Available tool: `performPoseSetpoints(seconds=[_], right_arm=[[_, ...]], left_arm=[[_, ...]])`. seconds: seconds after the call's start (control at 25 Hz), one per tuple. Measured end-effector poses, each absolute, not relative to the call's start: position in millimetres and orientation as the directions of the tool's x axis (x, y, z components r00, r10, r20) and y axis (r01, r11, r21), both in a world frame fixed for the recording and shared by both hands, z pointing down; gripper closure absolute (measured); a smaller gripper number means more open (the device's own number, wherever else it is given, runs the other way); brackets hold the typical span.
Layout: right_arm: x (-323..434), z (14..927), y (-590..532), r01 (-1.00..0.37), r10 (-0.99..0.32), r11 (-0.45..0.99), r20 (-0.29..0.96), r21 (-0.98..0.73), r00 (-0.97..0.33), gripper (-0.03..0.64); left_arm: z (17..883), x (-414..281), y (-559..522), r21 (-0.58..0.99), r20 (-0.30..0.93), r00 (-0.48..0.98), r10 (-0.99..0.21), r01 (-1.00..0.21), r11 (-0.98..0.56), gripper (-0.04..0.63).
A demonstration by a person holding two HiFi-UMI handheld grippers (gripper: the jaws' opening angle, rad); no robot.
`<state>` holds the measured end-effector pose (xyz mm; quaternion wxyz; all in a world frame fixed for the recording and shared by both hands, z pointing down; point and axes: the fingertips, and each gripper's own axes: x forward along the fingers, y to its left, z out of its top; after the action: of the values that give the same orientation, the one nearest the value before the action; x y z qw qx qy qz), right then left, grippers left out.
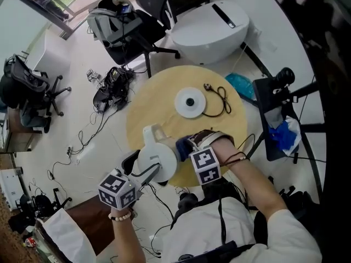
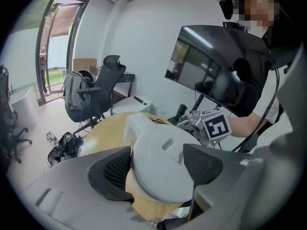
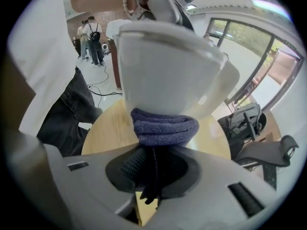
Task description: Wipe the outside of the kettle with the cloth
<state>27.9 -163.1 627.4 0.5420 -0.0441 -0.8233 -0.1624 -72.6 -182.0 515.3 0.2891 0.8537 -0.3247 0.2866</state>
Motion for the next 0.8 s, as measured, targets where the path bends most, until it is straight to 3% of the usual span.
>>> performPoseSetpoints(seconds=[0.32, 0.56, 0.8], right_arm=[[26, 581, -169, 0.488, -0.1, 0.822, 0.917, 0.294, -0.386, 0.541], [25, 577, -167, 0.484, 0.013, 0.849, 0.906, 0.214, -0.423, 0.541], [19, 627, -165, 0.471, 0.106, 0.875, 0.906, 0.11, -0.409, 0.541]], left_arm=[[516, -67, -190, 0.285, 0.683, 0.652, -0.329, -0.652, -0.702, 0.268], [514, -63, -200, 0.29, 0.664, 0.707, -0.242, -0.543, -0.788, 0.279], [513, -61, -208, 0.31, 0.662, 0.736, -0.142, -0.442, -0.842, 0.27]])
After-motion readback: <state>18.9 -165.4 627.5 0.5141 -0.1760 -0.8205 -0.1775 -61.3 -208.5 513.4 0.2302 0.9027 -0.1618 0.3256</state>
